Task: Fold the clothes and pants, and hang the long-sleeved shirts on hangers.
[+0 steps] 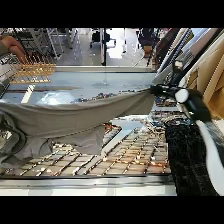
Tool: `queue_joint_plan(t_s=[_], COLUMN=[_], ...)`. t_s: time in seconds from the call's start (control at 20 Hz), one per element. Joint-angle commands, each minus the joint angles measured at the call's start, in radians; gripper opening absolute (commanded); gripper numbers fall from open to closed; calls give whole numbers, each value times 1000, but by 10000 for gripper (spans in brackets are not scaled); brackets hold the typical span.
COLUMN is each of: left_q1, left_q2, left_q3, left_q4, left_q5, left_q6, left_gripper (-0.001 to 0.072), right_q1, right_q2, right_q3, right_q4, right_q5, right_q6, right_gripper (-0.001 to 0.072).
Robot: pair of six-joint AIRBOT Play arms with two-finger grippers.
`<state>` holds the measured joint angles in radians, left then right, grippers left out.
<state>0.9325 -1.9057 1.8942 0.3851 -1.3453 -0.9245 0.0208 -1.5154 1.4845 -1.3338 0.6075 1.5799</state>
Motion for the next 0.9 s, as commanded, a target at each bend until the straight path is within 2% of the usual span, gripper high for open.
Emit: queue_joint_plan(t_s=[0.0,0.05,0.1,0.15,0.2,0.25,0.3,0.35,0.4,0.45,0.55,0.6,0.65,0.75,0.85], left_q1=[-76,-69,-52,-30,-10,6,13,13,13,13,12,12,13,13,11], left_q2=[-222,-220,-216,-210,-203,-195,-182,-156,-125,-88,1,58,130,293,482], left_q3=[260,257,255,254,254,253,230,165,77,-28,-248,-356,-464,-625,-759], left_q4=[102,109,121,172,278,445,631,811,917,962,927,892,860,851,837], left_q5=[195,222,195,122,27,-93,-204,-290,-316,-321,-284,-219,-134,43,233], left_q6=[-173,-204,-206,-211,-254,-327,-380,-421,-430,-426,-365,-344,-309,-258,-170], left_gripper=[475,702,701,697,690,652,571,528,507,375,260,257,209,206,208], right_q1=[5,5,5,5,5,7,12,23,42,69,140,181,219,286,335], right_q2=[-264,-290,-296,-288,-276,-267,-258,-254,-253,-253,-251,-246,-238,-220,-209], right_q3=[163,195,214,219,221,221,220,220,217,204,160,127,98,62,52], right_q4=[103,122,122,122,131,160,219,298,367,410,436,449,451,450,443], right_q5=[-111,-74,-6,75,181,291,402,512,600,660,745,753,743,724,698], right_q6=[69,68,63,38,11,-32,-92,-161,-206,-219,-221,-220,-220,-220,-220], right_gripper=[308,565,631,630,631,630,624,614,562,565,565,565,565,564,564])
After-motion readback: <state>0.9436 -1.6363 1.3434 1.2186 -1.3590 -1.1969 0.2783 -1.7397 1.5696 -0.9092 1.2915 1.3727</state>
